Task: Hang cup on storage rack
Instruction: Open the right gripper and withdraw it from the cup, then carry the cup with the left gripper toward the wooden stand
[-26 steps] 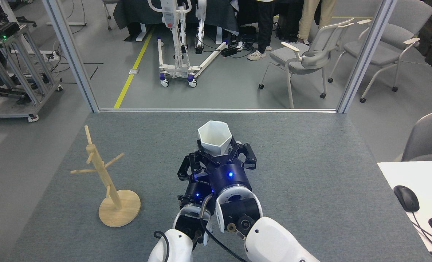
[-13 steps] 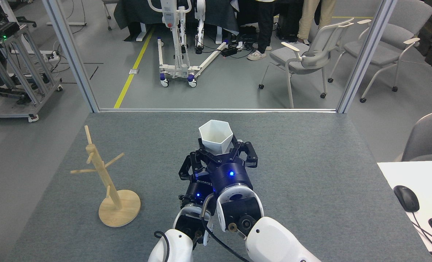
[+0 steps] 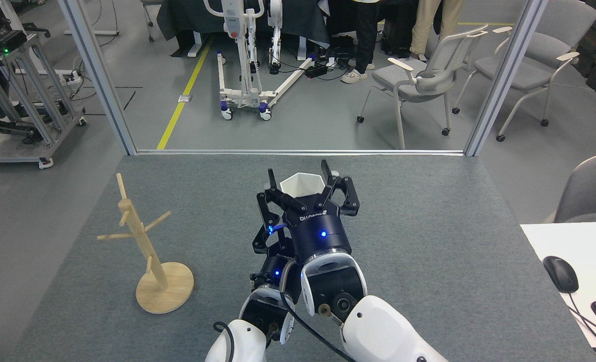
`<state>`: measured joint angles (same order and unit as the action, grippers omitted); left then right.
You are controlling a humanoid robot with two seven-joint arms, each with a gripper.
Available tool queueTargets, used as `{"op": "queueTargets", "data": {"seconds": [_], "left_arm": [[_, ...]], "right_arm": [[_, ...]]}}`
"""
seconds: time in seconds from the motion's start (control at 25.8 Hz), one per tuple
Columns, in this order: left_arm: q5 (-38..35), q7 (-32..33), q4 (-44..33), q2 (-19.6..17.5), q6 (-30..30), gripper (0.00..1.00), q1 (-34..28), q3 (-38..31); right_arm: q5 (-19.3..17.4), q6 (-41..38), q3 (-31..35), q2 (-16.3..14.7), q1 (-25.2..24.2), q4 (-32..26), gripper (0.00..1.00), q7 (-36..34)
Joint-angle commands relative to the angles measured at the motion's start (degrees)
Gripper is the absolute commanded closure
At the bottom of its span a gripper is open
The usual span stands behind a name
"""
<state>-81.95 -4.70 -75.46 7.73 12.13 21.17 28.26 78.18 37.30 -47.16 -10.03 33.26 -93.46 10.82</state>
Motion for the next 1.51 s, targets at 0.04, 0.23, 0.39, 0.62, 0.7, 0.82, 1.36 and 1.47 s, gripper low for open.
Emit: {"op": "queueTargets", "data": {"seconds": [0.04,0.23,0.39,0.62,0.7,0.82,1.36,1.47], "left_arm": [[0.03,-1.46,-0.13,0.01,0.18,1.0,0.1,-0.05],[-0.05,-1.54,-0.3,0.01,0.18,1.0,0.1,-0.05],[-0.05,-1.72,-0.3,-0.17,0.09,1.0,-0.07,0.04],[-0.14,-2.16,-1.36,-0.08,-1.05,1.0,-0.16,0.13],[-0.14,-2.16,-1.36,-0.17,-1.14,1.0,-0.16,0.13],[-0.14,-2.25,-1.36,-0.17,-1.14,1.0,-0.16,0.13],[-7.88,-2.77,-5.4,-0.61,-4.92,1.0,-0.86,0.65],[-8.93,-4.09,-7.34,-0.87,-4.92,1.0,-2.36,0.65]], "right_arm": [[-0.05,-1.62,0.05,-0.7,-0.56,-0.32,0.01,-37.28],[0.04,-1.79,0.14,-1.05,-0.83,-0.32,0.01,-37.1],[0.04,-1.88,0.84,-1.58,-0.83,-0.32,0.01,-37.1],[0.04,-1.88,2.07,-2.54,-0.83,-0.32,0.01,-37.1],[-0.05,-1.79,2.86,-3.25,-0.83,-0.32,0.01,-37.1],[-0.58,-3.2,8.93,-5.09,-2.23,0.03,0.01,-36.66],[-14.55,-7.24,27.21,-2.89,-7.33,32.99,0.01,-36.75],[-17.63,-6.98,27.21,-1.4,-9.79,34.57,0.01,-36.66]]}}
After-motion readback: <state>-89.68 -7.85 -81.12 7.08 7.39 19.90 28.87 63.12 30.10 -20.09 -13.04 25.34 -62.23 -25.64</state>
